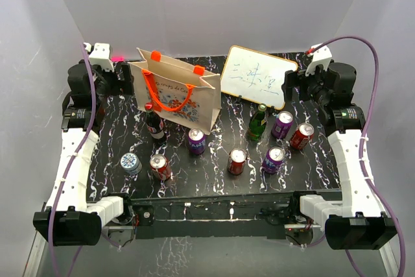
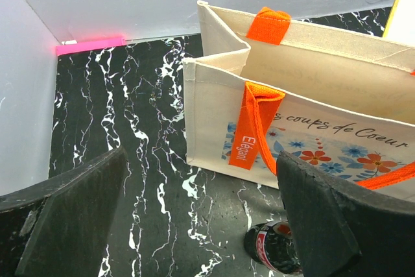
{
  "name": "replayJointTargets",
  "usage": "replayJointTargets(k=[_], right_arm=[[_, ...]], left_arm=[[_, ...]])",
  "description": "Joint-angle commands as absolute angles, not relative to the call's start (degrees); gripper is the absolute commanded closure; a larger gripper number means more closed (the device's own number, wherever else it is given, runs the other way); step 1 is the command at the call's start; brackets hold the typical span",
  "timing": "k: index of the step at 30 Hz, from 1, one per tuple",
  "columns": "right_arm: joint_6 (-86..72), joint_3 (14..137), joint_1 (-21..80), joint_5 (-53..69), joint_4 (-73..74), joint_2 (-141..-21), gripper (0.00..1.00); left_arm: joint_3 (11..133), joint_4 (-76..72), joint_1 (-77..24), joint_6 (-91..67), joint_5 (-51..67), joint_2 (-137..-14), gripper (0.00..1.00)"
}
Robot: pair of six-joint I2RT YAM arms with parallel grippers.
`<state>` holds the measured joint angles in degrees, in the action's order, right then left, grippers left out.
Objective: Place the beverage into the canvas bag
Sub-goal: Adjust the canvas bag at the center of the board.
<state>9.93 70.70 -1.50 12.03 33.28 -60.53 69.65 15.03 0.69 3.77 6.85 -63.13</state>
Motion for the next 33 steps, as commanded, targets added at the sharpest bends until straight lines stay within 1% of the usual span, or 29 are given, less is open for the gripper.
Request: replayJointTargets(k=[1,7,15,21,23,26,27,29,33], right_arm=[[9.2,73.9,-1.2,13.2,30.7,-60.5,0.02],[9.1,74.6,-1.1,13.8,30.8,-60.7,0.02],[9.4,74.5,-1.1,14.8,31.0,-61.2,0.02],[9.2,75.2,-1.1,15.4,31.2,-63.0,0.02],[9.2,75.5,-1.1,15.3,31.4,-63.2,0.02],[9.1,75.5,-1.1,15.2,31.4,-63.2,0.02],[9.1,75.3,-1.1,15.0,31.3,-63.1,0.02],[9.0,74.9,-1.1,14.9,31.3,-62.8,0.02],[9.0,73.4,-1.1,14.9,31.3,-61.7,0.02]], left_arm=[[70.7,13.4,1.1,2.5,9.0,-61.0,0.03],[70.3,12.3,1.1,1.0,9.7,-60.9,0.03],[70.6,12.3,1.2,-0.9,14.0,-62.0,0.03],[72.7,12.6,0.8,-9.4,14.4,-66.2,0.03],[74.6,14.4,-0.5,-11.3,12.9,-68.3,0.03],[78.9,18.3,-3.7,-14.0,7.5,-72.3,0.05],[79.8,19.1,-4.5,-15.3,6.4,-73.5,0.06],[80.9,20.3,-5.8,-18.9,6.0,-75.6,0.13],[81.2,20.7,-7.3,-24.5,5.6,-78.1,0.15]])
